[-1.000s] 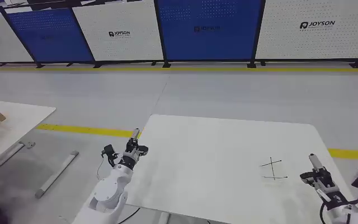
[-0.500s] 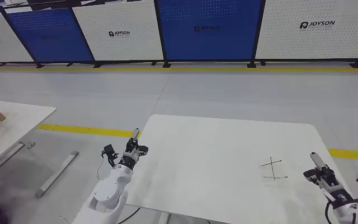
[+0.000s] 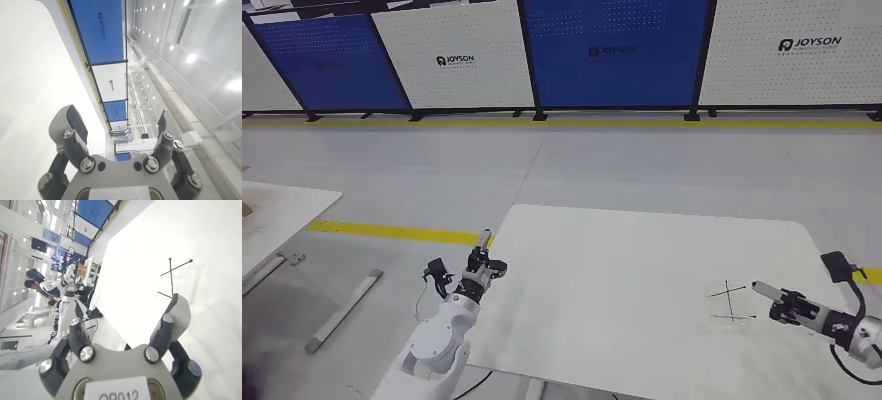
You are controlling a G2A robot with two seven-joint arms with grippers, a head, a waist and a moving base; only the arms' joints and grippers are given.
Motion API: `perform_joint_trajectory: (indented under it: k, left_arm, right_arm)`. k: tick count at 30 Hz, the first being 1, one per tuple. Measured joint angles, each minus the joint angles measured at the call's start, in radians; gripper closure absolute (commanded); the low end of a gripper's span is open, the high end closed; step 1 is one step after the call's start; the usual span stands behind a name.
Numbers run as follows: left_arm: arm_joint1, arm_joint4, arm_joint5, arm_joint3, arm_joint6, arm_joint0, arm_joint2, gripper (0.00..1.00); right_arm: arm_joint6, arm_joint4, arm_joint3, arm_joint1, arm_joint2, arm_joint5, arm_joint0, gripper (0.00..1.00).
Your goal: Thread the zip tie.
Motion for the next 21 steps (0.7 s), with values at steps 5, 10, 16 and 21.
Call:
perform_joint_trajectory:
  k: [5,10,16,21]
  left_arm:
    - [0.0,0.0,0.0,0.0,0.0,0.0,0.0,0.0]
    - [0.0,0.0,0.0,0.0,0.0,0.0,0.0,0.0]
    - [0.0,0.0,0.0,0.0,0.0,0.0,0.0,0.0]
    - [0.0,0.0,0.0,0.0,0.0,0.0,0.0,0.0]
  right_arm:
    - [-0.015,0.001,-0.003,0.0,0.002,-0.002,-0.004,0.0]
    - [-0.015,0.001,-0.003,0.0,0.002,-0.002,-0.004,0.0]
    - [0.04,-0.006,-0.014,0.014,0.044,-0.051,0.004,0.0]
    - [0.212,-0.099,-0.009,0.04,0.071,-0.13,0.038,0.0]
